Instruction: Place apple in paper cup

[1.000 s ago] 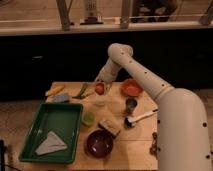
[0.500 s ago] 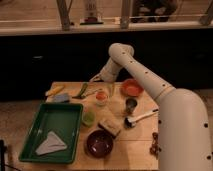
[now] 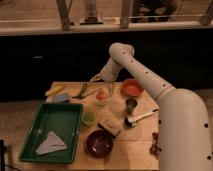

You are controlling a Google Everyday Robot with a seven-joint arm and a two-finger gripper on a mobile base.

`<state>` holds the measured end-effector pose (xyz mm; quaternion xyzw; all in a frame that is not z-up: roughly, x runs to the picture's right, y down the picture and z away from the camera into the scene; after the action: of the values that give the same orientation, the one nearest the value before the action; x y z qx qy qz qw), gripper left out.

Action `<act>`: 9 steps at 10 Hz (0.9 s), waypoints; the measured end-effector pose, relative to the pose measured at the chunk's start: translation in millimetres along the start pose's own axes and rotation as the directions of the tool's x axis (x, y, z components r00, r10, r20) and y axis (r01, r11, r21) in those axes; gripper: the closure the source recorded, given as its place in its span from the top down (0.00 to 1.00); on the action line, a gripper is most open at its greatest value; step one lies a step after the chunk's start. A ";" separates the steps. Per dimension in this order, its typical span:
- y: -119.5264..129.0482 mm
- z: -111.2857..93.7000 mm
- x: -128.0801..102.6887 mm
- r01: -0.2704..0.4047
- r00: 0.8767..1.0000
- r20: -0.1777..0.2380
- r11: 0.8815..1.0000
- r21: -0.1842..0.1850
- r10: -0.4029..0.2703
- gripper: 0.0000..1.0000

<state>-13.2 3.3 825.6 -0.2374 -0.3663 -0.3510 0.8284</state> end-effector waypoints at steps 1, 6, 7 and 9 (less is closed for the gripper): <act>1.1 -0.8 0.1 -0.002 1.000 -0.001 1.000 0.001 0.002 0.80; 2.9 -3.4 -3.3 0.012 1.000 -0.011 1.000 0.006 -0.012 0.80; 2.3 -3.7 -4.0 0.017 1.000 -0.013 1.000 0.004 -0.017 0.80; 0.2 -4.5 -5.2 0.027 1.000 -0.016 1.000 0.002 -0.027 0.80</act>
<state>-13.6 2.6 818.7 -0.2286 -0.3634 -0.3635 0.8268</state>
